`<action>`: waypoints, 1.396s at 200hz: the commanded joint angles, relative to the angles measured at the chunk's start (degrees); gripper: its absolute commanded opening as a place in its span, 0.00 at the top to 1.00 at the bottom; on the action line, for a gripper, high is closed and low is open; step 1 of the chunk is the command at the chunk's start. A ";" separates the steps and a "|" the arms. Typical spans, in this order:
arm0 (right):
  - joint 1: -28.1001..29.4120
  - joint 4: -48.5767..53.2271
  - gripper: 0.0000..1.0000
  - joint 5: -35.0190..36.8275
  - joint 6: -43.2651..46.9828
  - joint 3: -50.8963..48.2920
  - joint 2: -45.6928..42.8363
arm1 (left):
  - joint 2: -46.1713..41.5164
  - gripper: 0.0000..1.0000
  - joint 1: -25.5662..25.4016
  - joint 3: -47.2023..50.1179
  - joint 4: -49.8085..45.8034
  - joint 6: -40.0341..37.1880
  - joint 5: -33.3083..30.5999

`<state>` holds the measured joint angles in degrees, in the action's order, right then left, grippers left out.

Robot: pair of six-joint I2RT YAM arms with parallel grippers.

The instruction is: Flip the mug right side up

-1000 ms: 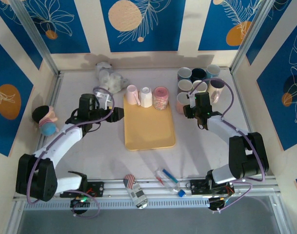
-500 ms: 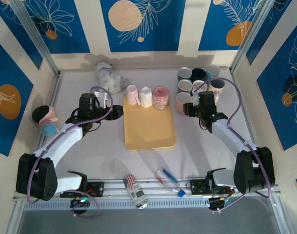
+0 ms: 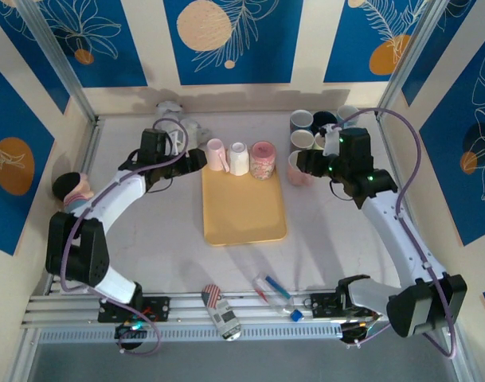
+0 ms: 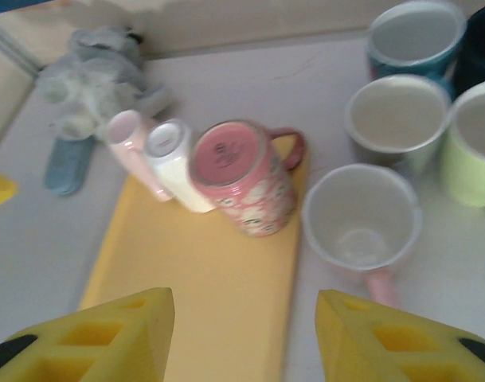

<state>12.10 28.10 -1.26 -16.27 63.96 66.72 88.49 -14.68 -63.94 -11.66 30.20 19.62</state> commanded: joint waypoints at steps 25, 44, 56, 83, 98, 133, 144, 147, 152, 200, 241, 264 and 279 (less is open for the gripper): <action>5.47 4.80 0.51 -6.51 -9.27 4.44 6.30 | 6.84 0.19 1.23 -7.68 -3.27 6.01 0.58; 7.14 4.29 0.51 -6.50 -10.53 6.01 9.01 | 9.54 0.19 1.24 -10.56 -3.08 6.88 1.76; 7.49 5.14 0.51 -6.44 -11.15 7.70 11.28 | 11.11 0.19 1.29 -12.11 -2.78 7.28 1.58; 7.80 8.16 0.51 -8.75 -12.45 13.04 16.41 | 15.41 0.21 1.23 -14.84 -3.36 8.61 0.08; 8.19 8.80 0.52 -9.95 -12.85 15.53 18.51 | 17.73 0.24 1.22 -16.17 -2.61 8.83 0.28; 9.68 9.41 0.52 -11.41 -13.11 19.73 22.19 | 22.46 0.27 1.27 -19.76 -0.91 8.73 0.52; 10.05 9.86 0.52 -11.43 -12.54 20.76 23.17 | 23.88 0.28 1.23 -20.61 0.49 9.20 1.29; 10.13 10.06 0.52 -11.40 -12.37 21.00 23.45 | 24.08 0.28 1.23 -20.82 0.83 9.40 1.49; 10.23 10.47 0.52 -11.36 -12.11 21.33 23.80 | 24.76 0.28 1.19 -21.17 1.34 10.03 1.78; 10.05 11.19 0.52 -11.53 -12.33 22.31 25.62 | 27.97 0.31 1.23 -22.45 4.41 13.75 2.24; 10.05 11.27 0.52 -12.48 -12.86 23.20 26.95 | 29.68 0.37 1.23 -22.00 4.72 13.76 2.09; 10.12 11.78 0.52 -12.39 -12.35 23.68 27.39 | 29.82 0.47 1.23 -21.58 3.74 11.19 2.48; 10.62 12.13 0.52 -11.38 -11.07 23.39 27.61 | 29.64 0.51 1.21 -21.55 1.82 7.80 2.88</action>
<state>22.17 38.44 -12.23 -28.64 85.56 93.60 116.90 -13.89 -85.03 -6.59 42.50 22.22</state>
